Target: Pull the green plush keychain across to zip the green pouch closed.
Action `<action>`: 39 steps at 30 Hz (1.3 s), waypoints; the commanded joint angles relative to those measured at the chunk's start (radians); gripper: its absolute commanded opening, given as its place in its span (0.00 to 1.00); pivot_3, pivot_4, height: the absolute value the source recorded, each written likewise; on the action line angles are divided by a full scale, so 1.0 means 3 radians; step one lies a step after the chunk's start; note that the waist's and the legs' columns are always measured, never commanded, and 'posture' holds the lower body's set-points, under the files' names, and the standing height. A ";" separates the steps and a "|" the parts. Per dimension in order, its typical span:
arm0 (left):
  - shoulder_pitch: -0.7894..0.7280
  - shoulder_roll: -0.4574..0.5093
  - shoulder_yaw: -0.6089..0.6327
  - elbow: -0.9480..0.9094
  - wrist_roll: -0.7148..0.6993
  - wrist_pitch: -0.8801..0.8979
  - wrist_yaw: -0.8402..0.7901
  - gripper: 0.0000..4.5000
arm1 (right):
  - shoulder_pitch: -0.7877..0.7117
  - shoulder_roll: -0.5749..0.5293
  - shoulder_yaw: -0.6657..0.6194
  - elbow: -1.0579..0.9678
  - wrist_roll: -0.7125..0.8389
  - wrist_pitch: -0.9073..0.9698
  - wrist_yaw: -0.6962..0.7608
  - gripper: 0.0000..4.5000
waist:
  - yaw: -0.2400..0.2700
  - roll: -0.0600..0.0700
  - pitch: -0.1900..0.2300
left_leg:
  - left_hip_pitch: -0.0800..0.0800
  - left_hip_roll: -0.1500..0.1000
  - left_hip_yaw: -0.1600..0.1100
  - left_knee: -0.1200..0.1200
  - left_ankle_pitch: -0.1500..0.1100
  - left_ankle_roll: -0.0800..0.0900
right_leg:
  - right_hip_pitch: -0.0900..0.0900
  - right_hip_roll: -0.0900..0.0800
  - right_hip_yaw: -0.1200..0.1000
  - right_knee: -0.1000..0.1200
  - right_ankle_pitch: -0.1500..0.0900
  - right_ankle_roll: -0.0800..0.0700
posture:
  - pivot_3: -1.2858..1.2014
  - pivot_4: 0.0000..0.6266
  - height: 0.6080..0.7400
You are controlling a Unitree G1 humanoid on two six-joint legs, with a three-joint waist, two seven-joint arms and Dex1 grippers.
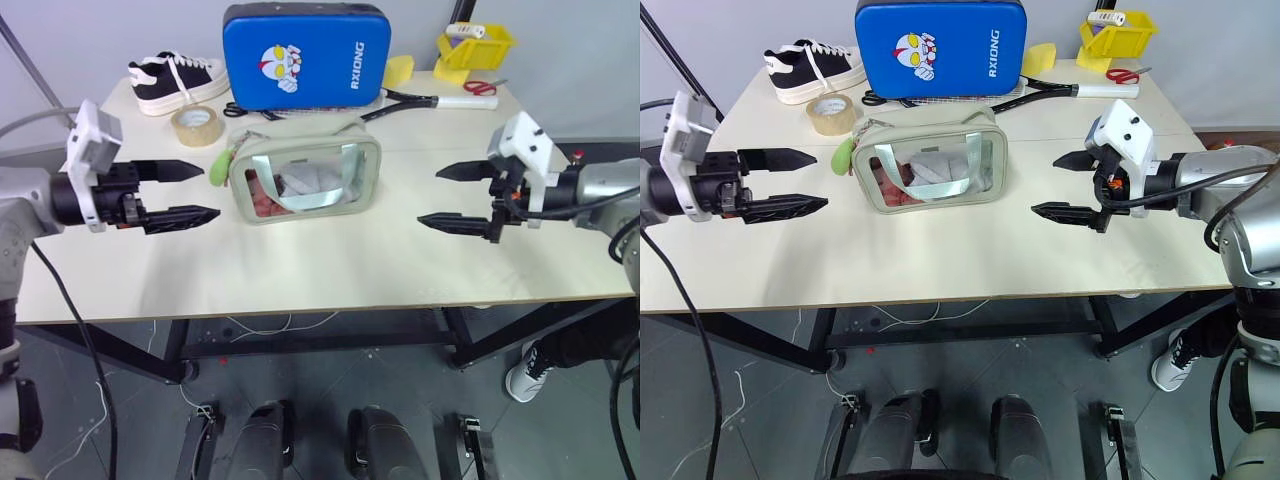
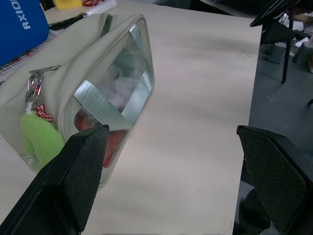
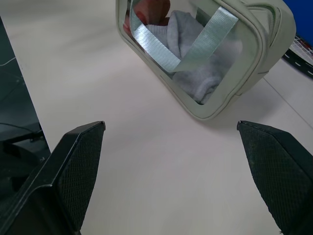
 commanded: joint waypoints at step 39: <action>0.0027 -0.0194 0.0540 -0.0379 -0.0454 0.0207 0.0591 1.00 | -0.3044 0.2462 0.1491 0.4336 -0.2160 -0.2171 -0.0365 0.69 | -0.0010 -0.0002 -0.0001 | -0.0003 -0.0004 0.0004 -0.0001 0.0001 -0.0003 | -0.0005 0.0001 0.0006 0.0004 0.0004 0.0002 | 0.52 0.24 1.00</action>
